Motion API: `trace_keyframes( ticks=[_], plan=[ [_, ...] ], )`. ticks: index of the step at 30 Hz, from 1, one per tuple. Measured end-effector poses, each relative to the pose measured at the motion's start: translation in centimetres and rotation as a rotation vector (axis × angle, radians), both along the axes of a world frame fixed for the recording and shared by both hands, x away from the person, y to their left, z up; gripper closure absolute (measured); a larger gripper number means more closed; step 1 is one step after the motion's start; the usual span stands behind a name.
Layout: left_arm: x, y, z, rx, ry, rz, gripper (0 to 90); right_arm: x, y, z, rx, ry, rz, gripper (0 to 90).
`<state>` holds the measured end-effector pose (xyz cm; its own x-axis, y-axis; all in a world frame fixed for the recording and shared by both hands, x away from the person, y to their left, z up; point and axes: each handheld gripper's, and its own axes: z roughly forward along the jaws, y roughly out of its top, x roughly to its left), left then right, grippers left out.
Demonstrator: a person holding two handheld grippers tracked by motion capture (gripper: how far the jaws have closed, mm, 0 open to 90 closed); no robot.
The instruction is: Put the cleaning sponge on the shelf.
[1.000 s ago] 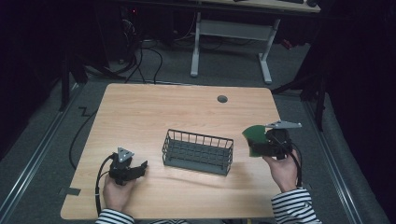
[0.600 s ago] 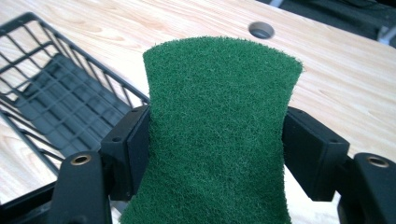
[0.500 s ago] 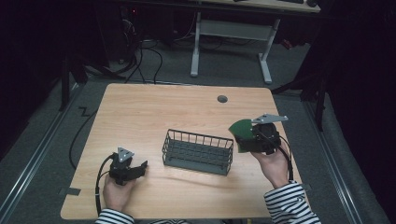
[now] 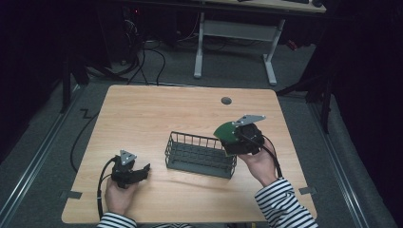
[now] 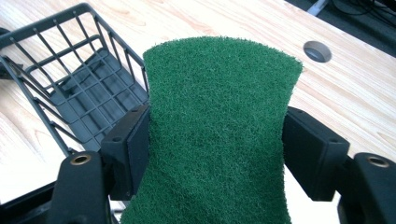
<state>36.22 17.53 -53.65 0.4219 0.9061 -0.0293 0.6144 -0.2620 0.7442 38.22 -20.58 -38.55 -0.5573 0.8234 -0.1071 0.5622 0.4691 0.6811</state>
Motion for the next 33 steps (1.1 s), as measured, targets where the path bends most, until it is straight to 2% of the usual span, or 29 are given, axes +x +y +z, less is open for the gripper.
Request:
trace_keyframes(
  ticks=[8, 12, 18, 23, 28, 33],
  plan=[
    [0.0, 0.0, 0.0, 0.001, 0.0, -0.001, 27.8, 0.4, 1.3, -1.0, -0.006, 0.003, 0.027, 29.9],
    [0.0, 0.0, 0.0, 0.002, 0.0, -0.001, 27.8, 0.5, 1.6, -1.3, -0.024, -0.003, 0.041, 29.8],
    [0.0, 0.0, 0.0, 0.004, 0.0, -0.001, 27.8, 0.6, 1.8, -1.6, -0.024, -0.001, 0.05, 29.7],
    [0.0, 0.0, 0.0, 0.002, 0.0, -0.001, 27.8, 0.6, 2.2, -2.0, -0.059, -0.003, 0.063, 29.5],
    [0.0, 0.0, 0.0, 0.004, 0.0, -0.001, 27.8, 0.3, 2.6, -2.1, -0.073, -0.018, 0.073, 29.5],
    [0.0, -0.1, 0.0, 0.007, 0.0, -0.001, 27.7, 0.3, 2.9, -2.3, -0.079, -0.011, 0.083, 29.4]
  ],
)
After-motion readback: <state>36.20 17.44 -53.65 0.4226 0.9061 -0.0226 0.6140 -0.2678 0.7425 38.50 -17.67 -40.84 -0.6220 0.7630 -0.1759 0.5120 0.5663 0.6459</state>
